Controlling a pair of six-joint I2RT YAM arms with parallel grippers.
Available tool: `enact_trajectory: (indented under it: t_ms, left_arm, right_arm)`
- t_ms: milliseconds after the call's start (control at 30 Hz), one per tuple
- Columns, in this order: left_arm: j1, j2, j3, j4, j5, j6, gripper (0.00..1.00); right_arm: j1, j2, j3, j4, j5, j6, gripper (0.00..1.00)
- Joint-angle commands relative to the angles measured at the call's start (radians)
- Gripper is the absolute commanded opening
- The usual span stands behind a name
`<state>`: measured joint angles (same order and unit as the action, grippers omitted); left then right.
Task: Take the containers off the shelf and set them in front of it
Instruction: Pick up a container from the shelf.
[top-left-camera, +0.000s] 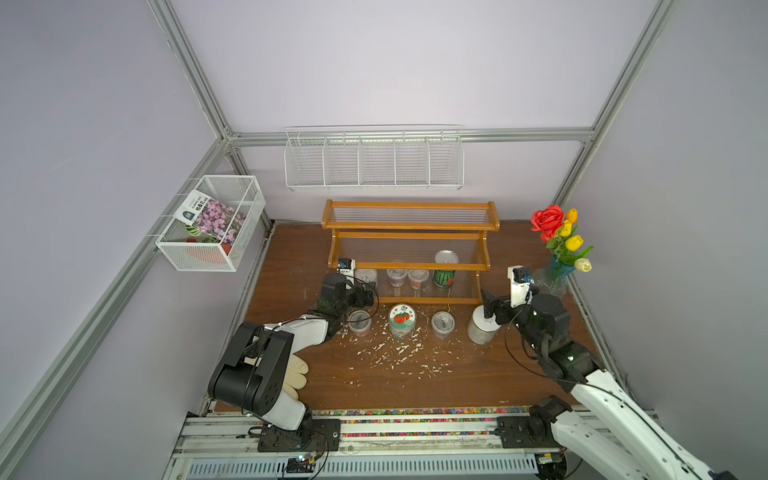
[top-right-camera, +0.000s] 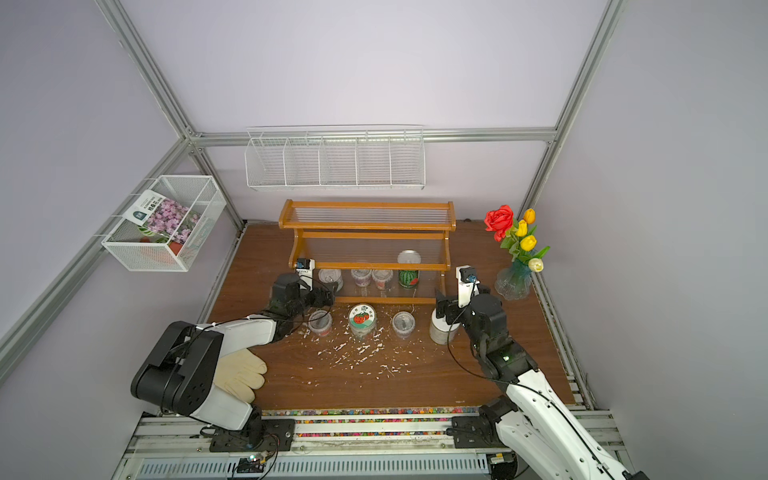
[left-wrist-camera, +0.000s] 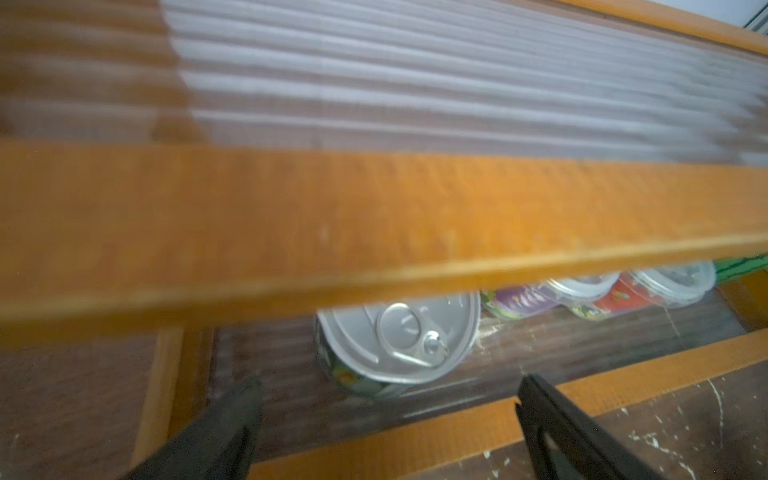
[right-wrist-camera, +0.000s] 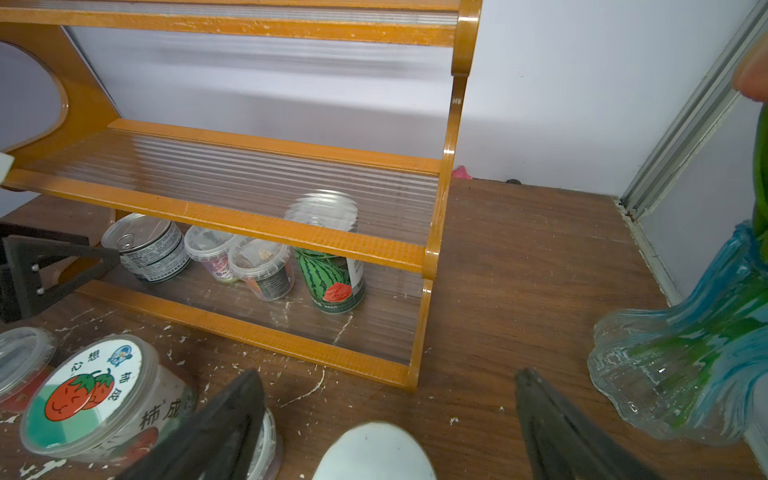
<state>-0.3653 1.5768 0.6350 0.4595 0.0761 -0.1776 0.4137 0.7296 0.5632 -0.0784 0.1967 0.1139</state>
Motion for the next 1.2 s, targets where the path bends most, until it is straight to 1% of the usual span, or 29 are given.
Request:
enact_trajectory:
  t_ms: [0,133,233,433,567,700,867,1167]
  left_arm:
    - [0.006,0.049,0.054,0.017,0.016,0.021,1.0]
    - [0.005,0.097,0.094,0.005,0.032,0.028,1.0]
    - [0.005,0.128,0.129,-0.038,0.037,0.035,1.0]
    - [0.006,0.156,0.146,-0.054,0.054,0.056,0.99]
    - [0.005,0.17,0.171,-0.097,0.057,0.08,0.9]
    - [0.005,0.181,0.215,-0.211,0.068,0.104,0.83]
    - [0.005,0.164,0.213,-0.231,0.082,0.117,0.76]
    - [0.005,0.075,0.167,-0.238,0.089,0.112,0.74]
  right_arm:
    - [-0.009,-0.012,0.023,-0.014,-0.011,-0.022,0.97]
    - [-0.012,-0.007,0.027,-0.014,-0.011,-0.032,0.97]
    - [-0.015,-0.004,0.03,-0.014,-0.011,-0.038,0.97]
    - [-0.018,0.002,0.035,-0.014,-0.005,-0.05,0.97]
    - [-0.021,0.008,0.04,-0.012,-0.003,-0.052,0.97]
    - [-0.019,0.006,0.043,-0.015,-0.005,-0.061,0.97]
    - [-0.02,0.009,0.046,-0.019,-0.008,-0.066,0.97]
    - [-0.019,0.012,0.05,-0.017,-0.013,-0.064,0.97]
